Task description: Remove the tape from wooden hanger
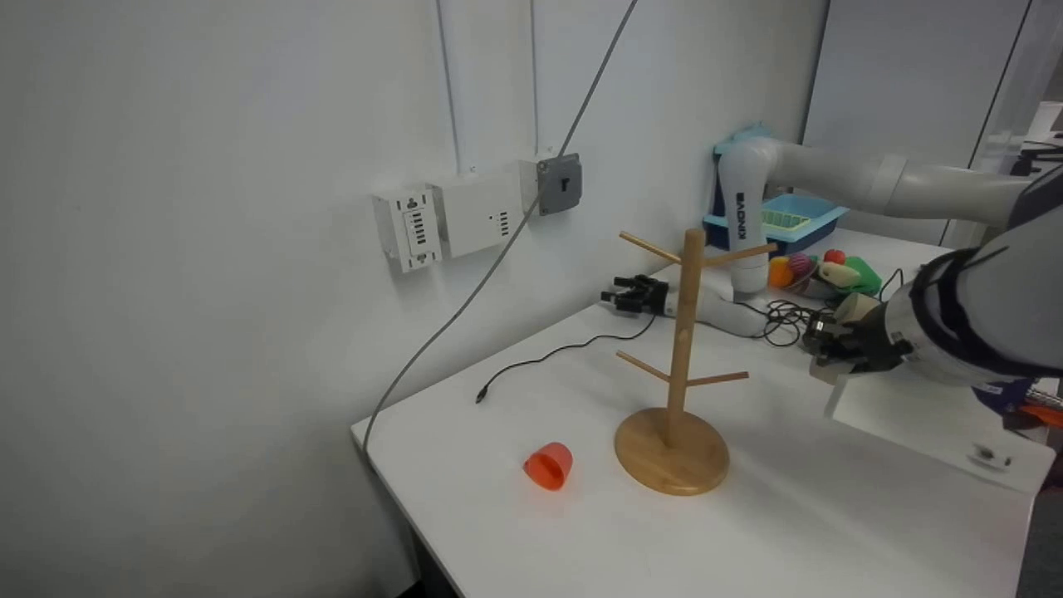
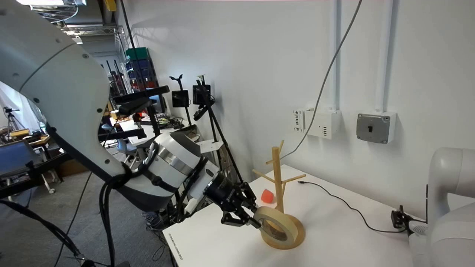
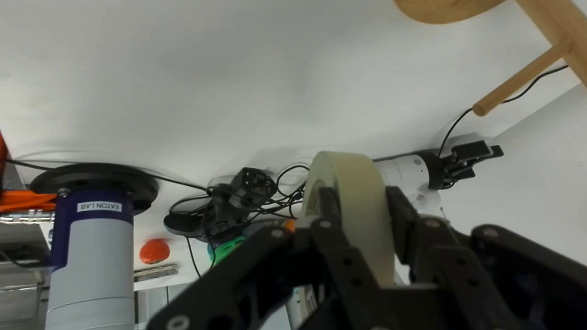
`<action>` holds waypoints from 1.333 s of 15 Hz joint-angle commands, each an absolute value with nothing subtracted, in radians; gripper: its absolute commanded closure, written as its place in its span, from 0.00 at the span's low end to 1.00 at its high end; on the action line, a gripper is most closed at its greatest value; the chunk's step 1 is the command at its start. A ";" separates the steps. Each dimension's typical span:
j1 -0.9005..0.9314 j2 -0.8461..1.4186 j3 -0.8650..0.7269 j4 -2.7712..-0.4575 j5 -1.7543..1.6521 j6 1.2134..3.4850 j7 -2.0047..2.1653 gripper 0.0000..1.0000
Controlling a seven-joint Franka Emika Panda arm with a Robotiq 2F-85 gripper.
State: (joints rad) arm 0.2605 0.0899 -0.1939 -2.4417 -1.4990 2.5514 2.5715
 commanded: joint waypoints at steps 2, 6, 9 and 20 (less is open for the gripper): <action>0.176 0.066 -0.060 -2.455 -1.521 2.415 2.650 0.92; 0.081 0.177 -0.061 -2.466 -1.617 2.522 2.735 0.92; 0.029 0.272 -0.121 -2.453 -1.735 2.643 2.797 0.92; -0.114 0.605 -0.123 -2.165 -1.807 2.860 2.767 0.21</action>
